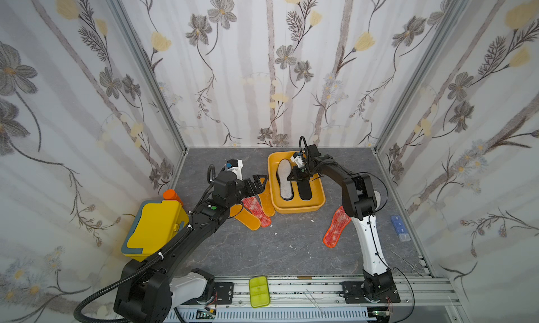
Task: Put the insoles into the storage box
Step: Place the insole in the storage box, then pick up the insole from the center of the board.
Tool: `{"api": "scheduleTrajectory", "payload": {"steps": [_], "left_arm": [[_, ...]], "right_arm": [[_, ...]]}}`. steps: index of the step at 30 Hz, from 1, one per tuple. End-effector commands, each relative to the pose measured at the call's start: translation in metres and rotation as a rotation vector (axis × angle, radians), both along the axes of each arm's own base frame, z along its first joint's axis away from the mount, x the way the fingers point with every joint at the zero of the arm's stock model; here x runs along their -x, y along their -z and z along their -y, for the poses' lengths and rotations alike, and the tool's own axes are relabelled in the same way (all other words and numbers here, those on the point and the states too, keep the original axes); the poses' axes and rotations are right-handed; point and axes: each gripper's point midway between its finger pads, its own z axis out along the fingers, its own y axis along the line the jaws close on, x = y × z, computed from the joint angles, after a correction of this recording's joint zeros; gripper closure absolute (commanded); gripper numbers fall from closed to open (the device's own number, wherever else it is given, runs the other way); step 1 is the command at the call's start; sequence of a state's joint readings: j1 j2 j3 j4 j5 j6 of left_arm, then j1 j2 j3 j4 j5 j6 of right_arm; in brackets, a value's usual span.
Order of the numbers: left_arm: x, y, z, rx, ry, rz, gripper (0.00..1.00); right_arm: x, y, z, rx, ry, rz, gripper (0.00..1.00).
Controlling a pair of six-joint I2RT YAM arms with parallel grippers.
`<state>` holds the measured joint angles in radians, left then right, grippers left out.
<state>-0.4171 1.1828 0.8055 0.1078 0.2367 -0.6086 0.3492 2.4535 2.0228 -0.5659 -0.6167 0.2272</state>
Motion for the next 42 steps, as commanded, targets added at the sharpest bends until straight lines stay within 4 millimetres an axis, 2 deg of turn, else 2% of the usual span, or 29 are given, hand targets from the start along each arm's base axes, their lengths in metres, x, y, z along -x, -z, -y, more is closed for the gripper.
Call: {"api": "scheduleTrajectory", "payload": {"steps": [1,3,8,11,15,21,24,29,32,35,37,42], "left_arm": [[-0.002,-0.008,0.000,0.010,-0.002,0.024,0.00],[-0.003,-0.008,0.001,0.010,-0.001,0.025,0.00],[-0.002,-0.007,0.001,0.010,0.001,0.024,0.00],[-0.003,-0.007,0.001,0.012,0.001,0.023,0.00],[-0.002,-0.006,0.001,0.011,0.001,0.022,0.00],[-0.002,-0.006,0.000,0.011,-0.001,0.019,0.00],[-0.001,-0.005,0.000,0.012,-0.004,0.015,0.00],[-0.003,-0.001,-0.002,0.009,-0.018,0.002,0.00],[-0.003,0.001,-0.002,0.009,-0.023,-0.006,0.00],[-0.005,0.003,-0.001,0.010,-0.022,-0.011,0.00],[-0.005,0.002,-0.001,0.008,-0.021,-0.009,0.00],[-0.006,0.000,-0.005,-0.013,-0.038,-0.001,0.00]], "right_arm": [[-0.003,-0.005,-0.001,0.002,0.008,0.018,0.79],[-0.003,-0.010,0.000,0.000,0.011,0.022,0.73],[-0.003,-0.024,-0.001,-0.009,0.012,0.038,0.68],[-0.003,-0.033,0.000,-0.010,0.018,0.049,0.59],[-0.002,-0.040,0.001,0.002,0.023,0.057,0.54],[-0.004,-0.053,0.013,0.068,0.067,0.094,0.50],[-0.002,-0.071,0.017,0.066,0.075,0.126,0.49],[0.008,-0.125,0.029,0.041,0.093,0.214,0.47],[0.018,-0.155,0.053,0.033,0.146,0.261,0.47],[0.030,-0.173,0.092,0.030,0.235,0.282,0.46],[0.040,-0.177,0.123,0.034,0.304,0.279,0.45],[0.076,-0.170,0.214,0.095,0.525,0.230,0.43]]}}
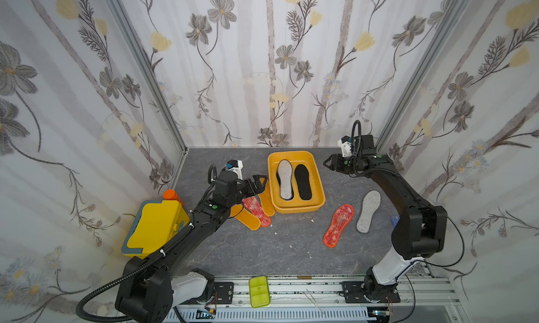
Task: Put the insoles into the storage box
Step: Pick up the insole from the center of the board.
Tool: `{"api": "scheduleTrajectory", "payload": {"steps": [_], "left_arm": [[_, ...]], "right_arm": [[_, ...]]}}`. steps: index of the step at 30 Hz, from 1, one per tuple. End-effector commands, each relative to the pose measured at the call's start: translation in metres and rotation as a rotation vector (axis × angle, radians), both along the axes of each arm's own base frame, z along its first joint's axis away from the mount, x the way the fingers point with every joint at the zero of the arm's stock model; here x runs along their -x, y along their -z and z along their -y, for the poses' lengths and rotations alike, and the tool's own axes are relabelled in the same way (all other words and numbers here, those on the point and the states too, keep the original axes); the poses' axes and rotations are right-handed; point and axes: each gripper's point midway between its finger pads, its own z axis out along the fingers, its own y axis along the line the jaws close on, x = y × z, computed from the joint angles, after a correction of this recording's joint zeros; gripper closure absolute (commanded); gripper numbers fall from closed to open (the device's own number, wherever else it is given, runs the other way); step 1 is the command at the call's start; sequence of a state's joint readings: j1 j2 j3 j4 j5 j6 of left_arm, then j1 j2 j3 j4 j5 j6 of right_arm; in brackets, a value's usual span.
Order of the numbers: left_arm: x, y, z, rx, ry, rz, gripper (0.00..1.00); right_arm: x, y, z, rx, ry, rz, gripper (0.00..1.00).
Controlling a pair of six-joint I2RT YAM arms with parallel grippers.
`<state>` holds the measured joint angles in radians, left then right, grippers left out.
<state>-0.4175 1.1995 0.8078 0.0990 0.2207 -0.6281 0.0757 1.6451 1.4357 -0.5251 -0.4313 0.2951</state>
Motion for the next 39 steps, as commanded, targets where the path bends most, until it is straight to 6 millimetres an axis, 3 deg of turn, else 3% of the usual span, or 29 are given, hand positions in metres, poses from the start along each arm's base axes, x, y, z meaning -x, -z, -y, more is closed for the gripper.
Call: {"api": "scheduleTrajectory", "payload": {"steps": [1,5,8,16,20,29,32,39], "left_arm": [[-0.003,-0.008,-0.004,-0.018,-0.020,0.030,0.00],[-0.002,-0.010,-0.004,-0.020,-0.017,0.035,0.00],[-0.002,-0.009,-0.003,-0.018,-0.006,0.034,0.00],[0.001,0.003,-0.001,-0.026,0.032,0.009,0.00],[0.003,0.004,-0.003,-0.022,0.035,0.009,0.00],[0.002,0.009,-0.006,-0.015,0.030,-0.006,0.00],[0.002,0.009,-0.006,-0.014,0.030,-0.009,0.00],[0.001,0.012,-0.007,-0.002,0.021,-0.018,0.00]], "right_arm": [[0.024,0.009,0.047,0.019,0.150,-0.041,0.43],[0.055,0.039,0.097,0.059,0.315,-0.130,0.39],[0.073,0.066,0.123,0.055,0.405,-0.206,0.38],[0.116,0.144,0.174,0.105,0.571,-0.412,0.37],[0.125,0.159,0.183,0.123,0.594,-0.459,0.37],[0.124,0.176,0.196,0.167,0.624,-0.485,0.36],[0.127,0.191,0.201,0.198,0.638,-0.522,0.36],[0.118,0.208,0.194,0.151,0.603,-0.522,0.38]]}}
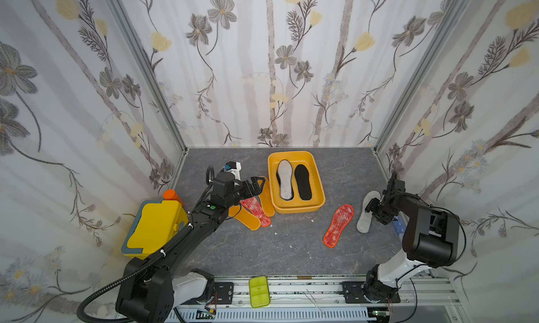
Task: Put the insoles into the storage box
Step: Pick up the insole from the center of the board.
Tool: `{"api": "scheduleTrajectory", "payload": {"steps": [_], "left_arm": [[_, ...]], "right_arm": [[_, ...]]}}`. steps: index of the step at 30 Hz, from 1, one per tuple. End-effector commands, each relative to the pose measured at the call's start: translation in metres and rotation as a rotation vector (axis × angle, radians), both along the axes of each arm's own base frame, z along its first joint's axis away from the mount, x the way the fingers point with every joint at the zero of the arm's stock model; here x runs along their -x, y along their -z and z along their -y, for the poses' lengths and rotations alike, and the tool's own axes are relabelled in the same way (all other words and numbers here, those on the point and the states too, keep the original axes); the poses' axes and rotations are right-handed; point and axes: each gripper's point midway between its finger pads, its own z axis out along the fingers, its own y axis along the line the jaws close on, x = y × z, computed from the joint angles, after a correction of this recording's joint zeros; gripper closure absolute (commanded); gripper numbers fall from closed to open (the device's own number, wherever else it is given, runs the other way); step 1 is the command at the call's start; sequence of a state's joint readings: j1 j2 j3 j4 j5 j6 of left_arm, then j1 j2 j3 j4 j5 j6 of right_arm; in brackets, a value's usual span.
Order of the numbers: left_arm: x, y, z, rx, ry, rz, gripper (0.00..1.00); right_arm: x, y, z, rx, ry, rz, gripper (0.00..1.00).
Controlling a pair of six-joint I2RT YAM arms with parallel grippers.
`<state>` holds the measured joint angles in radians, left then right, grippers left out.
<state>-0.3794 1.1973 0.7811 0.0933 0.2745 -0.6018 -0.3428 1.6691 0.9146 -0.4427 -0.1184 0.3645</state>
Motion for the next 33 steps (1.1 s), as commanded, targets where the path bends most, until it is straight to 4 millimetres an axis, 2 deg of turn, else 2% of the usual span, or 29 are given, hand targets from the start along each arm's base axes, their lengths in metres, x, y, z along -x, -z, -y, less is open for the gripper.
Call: {"api": "scheduleTrajectory", "payload": {"steps": [1,7,13,17,21,24,33], "left_arm": [[0.000,0.000,0.000,0.013,-0.001,0.001,0.00],[0.000,0.001,-0.001,0.012,-0.008,-0.003,0.00],[0.000,0.001,-0.004,0.004,-0.022,0.000,0.00],[0.001,0.002,-0.005,0.005,-0.026,0.000,0.00],[0.002,0.001,-0.006,0.001,-0.029,0.001,0.00],[0.003,0.001,-0.007,0.001,-0.033,0.002,0.00],[0.005,0.003,-0.009,0.010,-0.038,0.000,0.00]], "right_arm": [[-0.003,0.011,-0.007,-0.038,-0.015,0.000,0.39],[-0.006,0.019,-0.013,-0.046,-0.037,0.003,0.46],[-0.008,0.027,-0.029,-0.038,-0.095,-0.022,0.53],[-0.009,0.031,-0.033,-0.025,-0.111,-0.034,0.62],[-0.012,0.028,-0.033,-0.018,-0.118,-0.019,0.74],[-0.015,0.025,-0.033,-0.016,-0.123,-0.002,0.80],[-0.026,0.011,-0.035,-0.017,-0.143,0.061,0.91]]}}
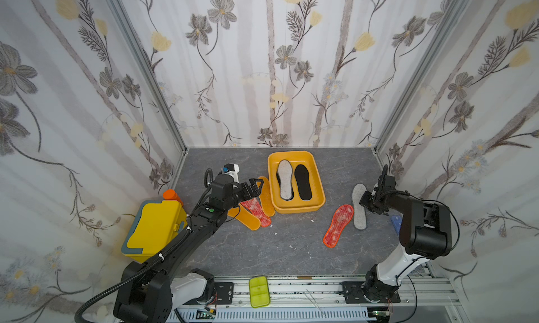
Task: Put the insoles into the storage box
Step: Pick up the insole from the center of the board, then place the insole in the storage box.
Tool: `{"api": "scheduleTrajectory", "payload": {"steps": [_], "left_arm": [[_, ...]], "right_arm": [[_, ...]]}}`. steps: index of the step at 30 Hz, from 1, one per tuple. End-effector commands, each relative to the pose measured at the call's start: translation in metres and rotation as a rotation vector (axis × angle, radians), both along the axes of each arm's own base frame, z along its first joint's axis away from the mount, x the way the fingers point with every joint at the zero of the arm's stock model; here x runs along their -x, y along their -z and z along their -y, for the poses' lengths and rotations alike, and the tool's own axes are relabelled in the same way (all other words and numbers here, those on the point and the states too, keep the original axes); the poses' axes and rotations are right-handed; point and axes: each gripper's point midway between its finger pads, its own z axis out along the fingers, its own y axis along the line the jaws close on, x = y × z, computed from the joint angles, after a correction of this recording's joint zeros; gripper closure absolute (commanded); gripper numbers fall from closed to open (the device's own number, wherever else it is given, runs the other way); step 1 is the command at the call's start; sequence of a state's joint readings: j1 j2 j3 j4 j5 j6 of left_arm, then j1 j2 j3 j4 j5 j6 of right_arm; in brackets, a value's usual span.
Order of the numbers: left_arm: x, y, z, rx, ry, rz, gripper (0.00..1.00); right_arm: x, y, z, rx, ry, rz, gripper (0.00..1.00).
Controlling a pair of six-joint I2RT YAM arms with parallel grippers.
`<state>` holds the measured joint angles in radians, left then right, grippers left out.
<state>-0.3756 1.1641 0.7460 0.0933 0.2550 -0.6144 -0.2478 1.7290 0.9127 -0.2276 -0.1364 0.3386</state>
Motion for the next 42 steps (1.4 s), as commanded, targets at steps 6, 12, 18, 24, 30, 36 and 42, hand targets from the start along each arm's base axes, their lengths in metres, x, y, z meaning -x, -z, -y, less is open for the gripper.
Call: {"api": "scheduleTrajectory", "payload": {"steps": [6,12,18,24,30,36,42], "left_arm": [[0.000,0.001,-0.003,0.009,-0.023,0.008,0.00],[0.000,0.002,-0.004,0.015,-0.027,0.009,0.00],[0.000,0.003,-0.004,0.017,-0.027,0.008,0.00],[-0.001,0.004,-0.003,0.019,-0.026,0.002,0.00],[0.000,0.008,-0.001,0.037,-0.021,-0.009,0.00],[0.002,0.013,-0.003,0.048,-0.032,-0.024,0.00],[0.004,0.018,-0.004,0.052,-0.040,-0.037,0.00]], "right_arm": [[0.017,-0.006,-0.014,-0.049,-0.039,-0.024,0.96],[0.001,-0.048,-0.016,-0.033,-0.063,0.141,1.00],[-0.012,-0.096,-0.022,-0.025,-0.104,0.319,1.00],[-0.024,-0.160,-0.040,-0.049,-0.203,0.518,1.00],[-0.036,-0.227,-0.100,-0.053,-0.383,0.665,1.00],[-0.052,-0.263,-0.165,-0.094,-0.485,0.707,1.00],[-0.075,-0.267,-0.221,-0.151,-0.524,0.676,1.00]]}}
